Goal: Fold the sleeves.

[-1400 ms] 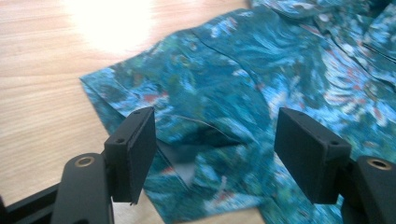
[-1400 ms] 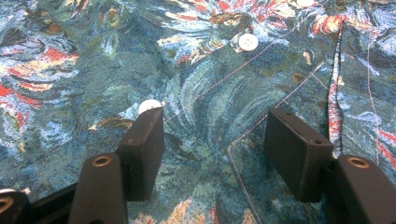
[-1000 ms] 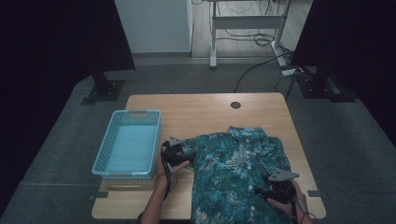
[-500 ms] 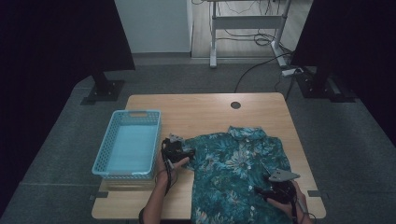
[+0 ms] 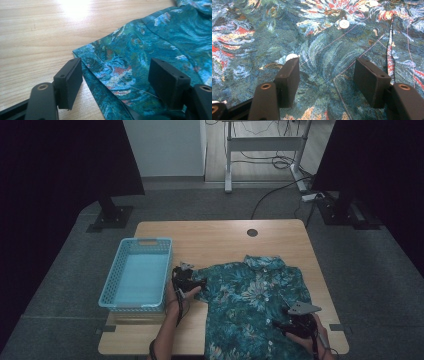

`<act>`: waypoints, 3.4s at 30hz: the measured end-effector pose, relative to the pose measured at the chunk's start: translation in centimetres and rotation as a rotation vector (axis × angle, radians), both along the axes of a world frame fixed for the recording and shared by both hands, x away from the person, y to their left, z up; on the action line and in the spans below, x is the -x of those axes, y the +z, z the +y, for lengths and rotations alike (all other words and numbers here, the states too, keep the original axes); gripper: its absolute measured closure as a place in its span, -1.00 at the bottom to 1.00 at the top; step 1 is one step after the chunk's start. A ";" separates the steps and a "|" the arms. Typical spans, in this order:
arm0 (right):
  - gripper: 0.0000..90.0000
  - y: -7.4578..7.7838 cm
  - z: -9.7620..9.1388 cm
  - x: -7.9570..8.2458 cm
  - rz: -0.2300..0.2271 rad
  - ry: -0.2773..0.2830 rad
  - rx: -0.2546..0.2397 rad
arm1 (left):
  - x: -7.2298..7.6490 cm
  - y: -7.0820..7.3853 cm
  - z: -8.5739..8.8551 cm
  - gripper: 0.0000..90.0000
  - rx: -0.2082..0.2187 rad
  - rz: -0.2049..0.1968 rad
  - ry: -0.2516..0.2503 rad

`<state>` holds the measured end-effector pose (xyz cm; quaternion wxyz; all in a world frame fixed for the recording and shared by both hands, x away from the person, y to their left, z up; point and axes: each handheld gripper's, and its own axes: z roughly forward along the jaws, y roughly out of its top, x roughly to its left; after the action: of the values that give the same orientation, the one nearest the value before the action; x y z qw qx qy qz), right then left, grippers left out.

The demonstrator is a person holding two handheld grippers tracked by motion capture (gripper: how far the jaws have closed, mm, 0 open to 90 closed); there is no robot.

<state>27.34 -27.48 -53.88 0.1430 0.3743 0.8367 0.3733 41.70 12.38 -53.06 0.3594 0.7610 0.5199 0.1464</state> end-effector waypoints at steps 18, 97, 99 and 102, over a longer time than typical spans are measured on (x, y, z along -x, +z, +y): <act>-0.17 0.0 0.0 0.0 -0.004 0.002 -0.002 | -0.2 -0.6 -0.4 -0.05 -0.046 -0.054 -0.051; -0.29 0.2 -0.2 -0.1 0.015 -0.048 0.027 | 1.9 7.2 -0.5 0.97 -0.092 -0.135 -0.150; -0.29 0.2 -0.2 -0.1 0.014 -0.048 0.024 | 2.0 7.2 -0.7 0.97 -0.087 -0.133 -0.156; -0.29 0.2 -0.2 -0.1 0.012 -0.047 0.021 | 2.0 7.1 -1.1 0.97 -0.089 -0.129 -0.163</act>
<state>27.48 -27.64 -53.73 0.1508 0.3946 0.8324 0.3586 39.67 11.27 -45.91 0.3685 0.8051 0.4251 0.1881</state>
